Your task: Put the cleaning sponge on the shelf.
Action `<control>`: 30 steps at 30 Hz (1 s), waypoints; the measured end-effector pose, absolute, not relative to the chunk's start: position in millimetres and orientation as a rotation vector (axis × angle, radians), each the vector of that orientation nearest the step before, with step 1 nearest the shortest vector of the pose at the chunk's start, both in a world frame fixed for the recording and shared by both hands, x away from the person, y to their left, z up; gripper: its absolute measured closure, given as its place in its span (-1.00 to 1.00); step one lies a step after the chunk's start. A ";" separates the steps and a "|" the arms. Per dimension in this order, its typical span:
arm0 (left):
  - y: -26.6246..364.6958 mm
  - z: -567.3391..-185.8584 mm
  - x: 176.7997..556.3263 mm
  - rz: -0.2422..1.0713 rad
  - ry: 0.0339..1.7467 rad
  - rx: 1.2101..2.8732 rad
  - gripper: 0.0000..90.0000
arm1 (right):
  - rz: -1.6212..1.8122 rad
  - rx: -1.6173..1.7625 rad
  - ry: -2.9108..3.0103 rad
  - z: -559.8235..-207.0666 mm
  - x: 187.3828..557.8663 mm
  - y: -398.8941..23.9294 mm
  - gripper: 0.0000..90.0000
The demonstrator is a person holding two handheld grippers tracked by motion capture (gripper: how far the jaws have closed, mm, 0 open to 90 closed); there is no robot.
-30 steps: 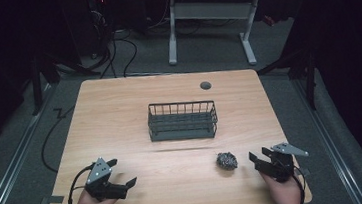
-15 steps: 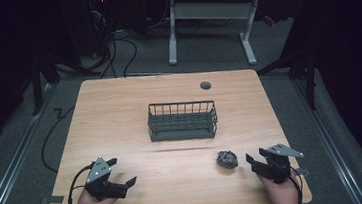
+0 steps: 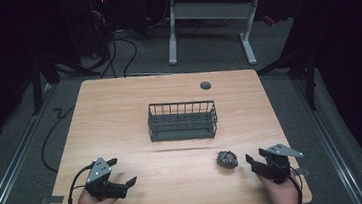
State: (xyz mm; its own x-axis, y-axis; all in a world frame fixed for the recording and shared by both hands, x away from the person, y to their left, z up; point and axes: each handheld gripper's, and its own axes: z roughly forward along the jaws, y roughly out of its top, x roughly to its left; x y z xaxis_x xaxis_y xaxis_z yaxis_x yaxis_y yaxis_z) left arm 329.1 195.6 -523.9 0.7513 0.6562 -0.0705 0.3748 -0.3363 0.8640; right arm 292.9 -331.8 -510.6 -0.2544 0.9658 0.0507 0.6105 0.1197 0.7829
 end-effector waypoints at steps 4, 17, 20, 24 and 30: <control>195.3 -524.0 329.0 0.358 0.782 1.963 -0.96 | 0.937 1.503 1.955 -508.8 292.4 -328.8 -0.09; 194.4 -523.6 325.3 0.363 0.776 1.973 -0.96 | 0.805 1.500 2.093 -494.0 297.7 -317.5 -0.19; 195.2 -524.0 326.7 0.361 0.778 1.967 -0.96 | 0.765 1.523 2.144 -486.3 303.4 -316.0 -0.19; 196.6 -523.2 326.7 0.361 0.779 1.967 -0.96 | 0.733 1.534 2.196 -484.0 308.9 -312.6 -0.20; 198.6 -522.0 325.2 0.359 0.781 1.952 -0.96 | 0.663 1.558 2.242 -485.1 315.6 -312.0 -0.22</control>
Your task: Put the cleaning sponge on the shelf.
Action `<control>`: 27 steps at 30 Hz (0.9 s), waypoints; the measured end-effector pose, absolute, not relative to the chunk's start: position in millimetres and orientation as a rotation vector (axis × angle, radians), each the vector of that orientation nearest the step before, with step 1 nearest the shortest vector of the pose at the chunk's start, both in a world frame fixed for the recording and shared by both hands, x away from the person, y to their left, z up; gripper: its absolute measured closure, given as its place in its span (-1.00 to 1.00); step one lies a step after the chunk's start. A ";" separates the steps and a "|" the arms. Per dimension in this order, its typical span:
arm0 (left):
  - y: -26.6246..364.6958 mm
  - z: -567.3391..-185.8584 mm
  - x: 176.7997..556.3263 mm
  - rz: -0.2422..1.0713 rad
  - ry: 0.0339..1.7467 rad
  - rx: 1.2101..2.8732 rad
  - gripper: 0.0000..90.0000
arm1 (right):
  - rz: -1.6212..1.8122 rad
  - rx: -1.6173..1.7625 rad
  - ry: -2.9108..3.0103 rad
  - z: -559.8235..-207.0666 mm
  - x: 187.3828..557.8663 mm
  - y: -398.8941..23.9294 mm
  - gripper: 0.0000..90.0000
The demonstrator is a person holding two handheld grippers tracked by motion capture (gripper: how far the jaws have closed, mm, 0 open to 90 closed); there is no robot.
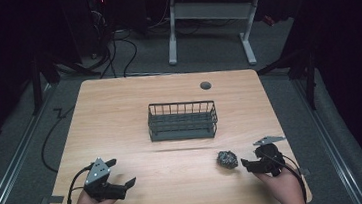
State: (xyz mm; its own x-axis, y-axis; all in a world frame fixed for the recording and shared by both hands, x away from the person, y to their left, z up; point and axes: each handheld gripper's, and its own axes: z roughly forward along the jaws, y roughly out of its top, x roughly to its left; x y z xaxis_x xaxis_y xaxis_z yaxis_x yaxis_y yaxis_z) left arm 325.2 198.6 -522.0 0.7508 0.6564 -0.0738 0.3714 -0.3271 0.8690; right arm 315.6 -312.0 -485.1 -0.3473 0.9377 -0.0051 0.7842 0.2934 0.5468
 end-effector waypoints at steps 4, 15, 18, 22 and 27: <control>198.7 -523.0 325.9 0.355 0.785 1.954 -0.96 | 0.602 1.566 2.295 -481.9 319.6 -311.3 -0.23; 196.6 -523.1 324.8 0.357 0.782 1.959 -0.96 | 0.535 1.582 2.367 -476.4 323.8 -313.3 -0.28; 195.8 -523.6 325.1 0.356 0.784 1.959 -0.96 | 0.520 1.576 2.391 -474.2 324.0 -312.4 -0.28; 195.3 -524.1 325.8 0.356 0.784 1.962 -0.96 | 0.465 1.565 2.442 -471.4 324.2 -309.7 -0.30; 196.0 -523.7 326.0 0.357 0.785 1.959 -0.96 | 0.373 1.534 2.504 -469.1 324.4 -306.6 -0.30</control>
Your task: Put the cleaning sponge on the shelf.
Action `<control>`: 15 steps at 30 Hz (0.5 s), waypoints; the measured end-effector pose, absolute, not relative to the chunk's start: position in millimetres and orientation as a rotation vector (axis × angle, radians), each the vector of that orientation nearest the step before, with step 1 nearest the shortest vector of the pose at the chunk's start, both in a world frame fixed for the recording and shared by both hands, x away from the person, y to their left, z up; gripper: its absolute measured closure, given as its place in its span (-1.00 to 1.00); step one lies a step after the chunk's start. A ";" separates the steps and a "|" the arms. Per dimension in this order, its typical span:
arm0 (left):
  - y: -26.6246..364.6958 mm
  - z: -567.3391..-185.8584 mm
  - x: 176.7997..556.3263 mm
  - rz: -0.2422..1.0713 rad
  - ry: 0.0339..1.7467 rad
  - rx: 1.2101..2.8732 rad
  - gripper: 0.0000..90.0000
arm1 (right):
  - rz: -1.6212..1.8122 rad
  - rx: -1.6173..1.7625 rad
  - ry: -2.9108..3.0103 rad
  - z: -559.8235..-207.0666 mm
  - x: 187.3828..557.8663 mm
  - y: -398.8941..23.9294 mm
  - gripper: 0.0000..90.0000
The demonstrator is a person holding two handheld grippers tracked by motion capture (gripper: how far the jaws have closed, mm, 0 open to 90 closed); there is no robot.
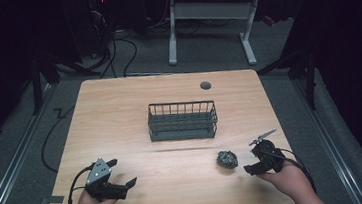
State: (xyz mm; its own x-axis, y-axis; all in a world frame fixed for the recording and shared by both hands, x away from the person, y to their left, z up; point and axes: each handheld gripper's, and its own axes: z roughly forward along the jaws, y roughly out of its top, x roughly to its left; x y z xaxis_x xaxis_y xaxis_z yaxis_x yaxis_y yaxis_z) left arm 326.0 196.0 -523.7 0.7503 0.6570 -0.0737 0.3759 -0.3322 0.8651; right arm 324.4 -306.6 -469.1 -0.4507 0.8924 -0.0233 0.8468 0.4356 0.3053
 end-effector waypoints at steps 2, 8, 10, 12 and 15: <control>195.9 -523.6 325.7 0.358 0.783 1.958 -0.96 | 0.349 1.526 2.519 -468.5 324.6 -305.0 -0.30; 195.7 -523.7 325.7 0.354 0.783 1.960 -0.96 | 0.303 1.501 2.559 -468.8 325.6 -298.4 -0.32; 195.7 -523.8 325.7 0.354 0.782 1.961 -0.96 | 0.285 1.491 2.577 -469.0 326.1 -294.7 -0.33; 195.9 -523.8 325.9 0.352 0.782 1.960 -0.96 | 0.261 1.480 2.592 -469.1 326.8 -288.6 -0.34; 196.2 -523.8 325.9 0.350 0.782 1.961 -0.96 | 0.261 1.476 2.610 -469.7 327.4 -284.6 -0.36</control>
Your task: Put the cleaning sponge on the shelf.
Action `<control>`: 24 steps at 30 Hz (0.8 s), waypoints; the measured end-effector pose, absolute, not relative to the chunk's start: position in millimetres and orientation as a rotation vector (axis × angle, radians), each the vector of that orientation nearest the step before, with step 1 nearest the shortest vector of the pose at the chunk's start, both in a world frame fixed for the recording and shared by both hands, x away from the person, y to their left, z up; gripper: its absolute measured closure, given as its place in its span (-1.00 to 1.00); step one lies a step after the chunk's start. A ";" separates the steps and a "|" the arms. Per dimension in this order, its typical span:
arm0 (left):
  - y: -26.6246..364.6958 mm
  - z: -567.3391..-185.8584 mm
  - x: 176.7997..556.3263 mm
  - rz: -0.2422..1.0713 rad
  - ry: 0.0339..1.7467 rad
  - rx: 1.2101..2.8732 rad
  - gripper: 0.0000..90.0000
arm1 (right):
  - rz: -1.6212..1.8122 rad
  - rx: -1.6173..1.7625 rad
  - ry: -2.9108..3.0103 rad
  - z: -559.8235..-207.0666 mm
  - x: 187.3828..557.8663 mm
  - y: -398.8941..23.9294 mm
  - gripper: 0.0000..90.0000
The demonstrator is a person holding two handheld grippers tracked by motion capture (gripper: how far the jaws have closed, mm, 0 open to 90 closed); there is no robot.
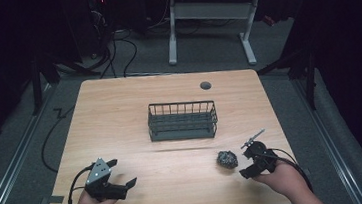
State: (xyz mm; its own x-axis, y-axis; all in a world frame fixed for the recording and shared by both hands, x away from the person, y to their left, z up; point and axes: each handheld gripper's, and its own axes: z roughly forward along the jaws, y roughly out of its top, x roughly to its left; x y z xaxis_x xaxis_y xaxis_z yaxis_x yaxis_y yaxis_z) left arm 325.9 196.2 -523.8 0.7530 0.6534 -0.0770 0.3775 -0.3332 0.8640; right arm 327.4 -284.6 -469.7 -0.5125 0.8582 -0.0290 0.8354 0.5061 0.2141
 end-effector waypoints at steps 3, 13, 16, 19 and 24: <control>196.2 -523.9 325.8 0.352 0.783 1.959 -0.96 | 0.248 1.457 2.622 -468.9 328.9 -278.8 -0.38; 195.9 -524.5 326.1 0.349 0.787 1.961 -0.96 | 0.245 1.444 2.683 -465.7 333.2 -265.4 -0.56; 196.6 -524.1 325.9 0.347 0.786 1.959 -0.96 | 0.243 1.406 2.711 -467.3 335.8 -262.2 -0.62; 196.5 -524.4 326.4 0.348 0.787 1.959 -0.96 | 0.242 1.409 2.708 -467.2 337.2 -260.6 -0.65; 194.9 -525.6 327.8 0.345 0.790 1.966 -0.96 | 0.254 1.405 2.706 -461.6 341.6 -255.6 -0.70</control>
State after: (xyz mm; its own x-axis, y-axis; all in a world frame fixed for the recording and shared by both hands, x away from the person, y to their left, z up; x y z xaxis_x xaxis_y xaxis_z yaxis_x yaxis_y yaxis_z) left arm 327.8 194.9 -525.6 0.7507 0.6556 -0.0815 0.3861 -0.3353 0.8594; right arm 341.6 -255.6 -461.6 -0.5758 0.8176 0.0035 0.8040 0.5655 0.1841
